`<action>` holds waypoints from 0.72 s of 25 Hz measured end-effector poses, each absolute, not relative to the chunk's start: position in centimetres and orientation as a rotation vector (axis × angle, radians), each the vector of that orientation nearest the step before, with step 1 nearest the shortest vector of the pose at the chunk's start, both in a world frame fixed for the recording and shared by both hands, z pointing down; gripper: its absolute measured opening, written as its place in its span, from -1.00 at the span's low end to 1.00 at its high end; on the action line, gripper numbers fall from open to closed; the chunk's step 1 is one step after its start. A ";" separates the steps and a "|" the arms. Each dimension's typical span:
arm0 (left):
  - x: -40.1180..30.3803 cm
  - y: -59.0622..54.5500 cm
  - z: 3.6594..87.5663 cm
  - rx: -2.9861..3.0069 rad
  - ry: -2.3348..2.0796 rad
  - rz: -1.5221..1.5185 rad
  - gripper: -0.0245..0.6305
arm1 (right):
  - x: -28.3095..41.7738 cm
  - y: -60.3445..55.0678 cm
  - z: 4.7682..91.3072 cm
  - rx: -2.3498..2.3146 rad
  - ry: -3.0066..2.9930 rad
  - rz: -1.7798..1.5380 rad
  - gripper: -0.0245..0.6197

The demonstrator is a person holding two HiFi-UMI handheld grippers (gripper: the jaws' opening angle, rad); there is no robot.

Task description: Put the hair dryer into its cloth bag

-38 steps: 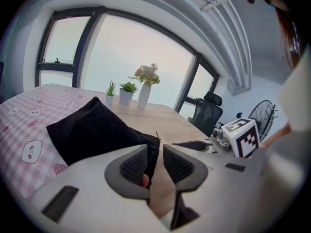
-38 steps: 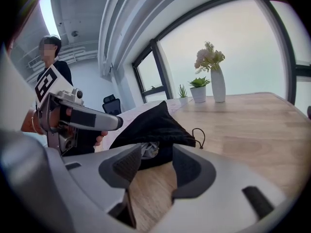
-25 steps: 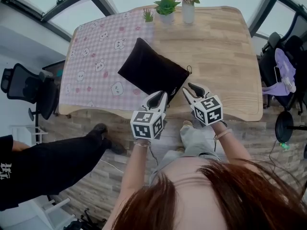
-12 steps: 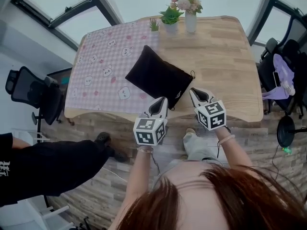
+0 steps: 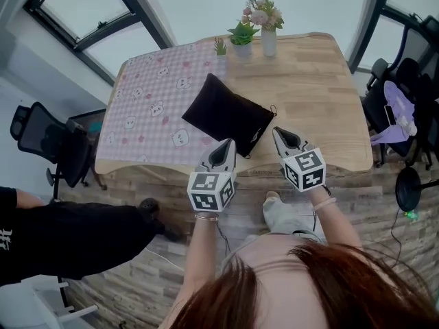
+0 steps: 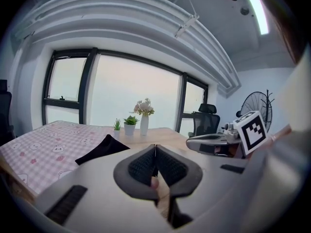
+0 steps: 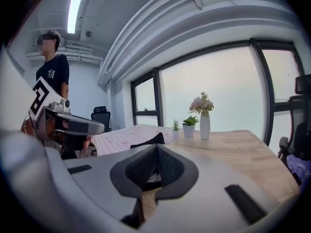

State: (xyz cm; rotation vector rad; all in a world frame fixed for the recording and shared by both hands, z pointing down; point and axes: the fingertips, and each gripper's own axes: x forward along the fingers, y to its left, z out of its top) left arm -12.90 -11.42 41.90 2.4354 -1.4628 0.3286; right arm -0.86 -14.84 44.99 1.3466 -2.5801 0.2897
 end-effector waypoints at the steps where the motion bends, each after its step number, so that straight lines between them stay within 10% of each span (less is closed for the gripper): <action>1: -12.9 -11.2 41.6 2.442 -1.467 0.322 -0.89 | -0.8 -14.6 44.6 1.353 -2.586 0.283 -0.92; 18: -13.3 -5.8 36.9 2.529 -1.519 0.264 -0.89 | 0.1 -8.6 39.7 1.449 -2.656 0.201 -0.92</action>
